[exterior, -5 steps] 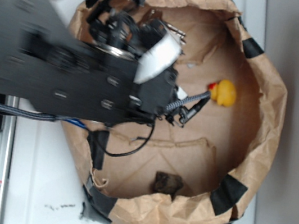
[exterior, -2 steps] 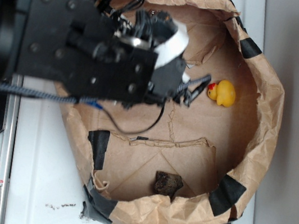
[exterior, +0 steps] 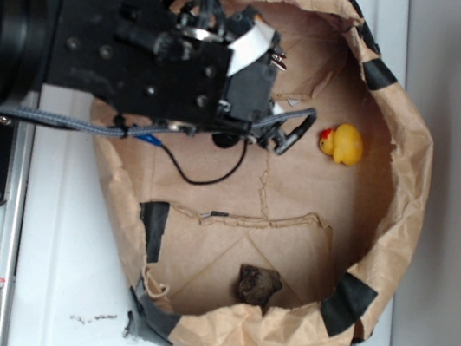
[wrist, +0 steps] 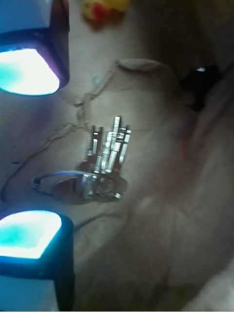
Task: Grab the silver keys.
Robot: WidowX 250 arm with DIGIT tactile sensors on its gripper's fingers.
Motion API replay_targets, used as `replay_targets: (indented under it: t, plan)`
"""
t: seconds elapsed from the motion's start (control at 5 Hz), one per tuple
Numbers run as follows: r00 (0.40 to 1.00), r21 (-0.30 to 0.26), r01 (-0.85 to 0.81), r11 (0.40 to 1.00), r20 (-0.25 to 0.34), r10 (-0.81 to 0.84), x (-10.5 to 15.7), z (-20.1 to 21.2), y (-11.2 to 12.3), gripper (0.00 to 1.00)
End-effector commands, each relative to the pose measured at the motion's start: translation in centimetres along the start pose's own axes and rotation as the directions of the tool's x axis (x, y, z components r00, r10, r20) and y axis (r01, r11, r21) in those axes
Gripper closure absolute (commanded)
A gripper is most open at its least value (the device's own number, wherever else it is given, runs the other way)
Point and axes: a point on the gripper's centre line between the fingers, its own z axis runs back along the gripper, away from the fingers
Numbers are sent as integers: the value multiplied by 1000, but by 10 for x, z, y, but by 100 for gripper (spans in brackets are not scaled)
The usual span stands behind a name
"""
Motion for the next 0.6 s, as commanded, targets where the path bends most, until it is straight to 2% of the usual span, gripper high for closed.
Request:
replay_targets:
  t: [0.0,0.4]
  plan:
    - [1000,-32,-6,999,10,7,7,15,16,0]
    - [999,-9,46,999,-2,-46,6,-22,16,0]
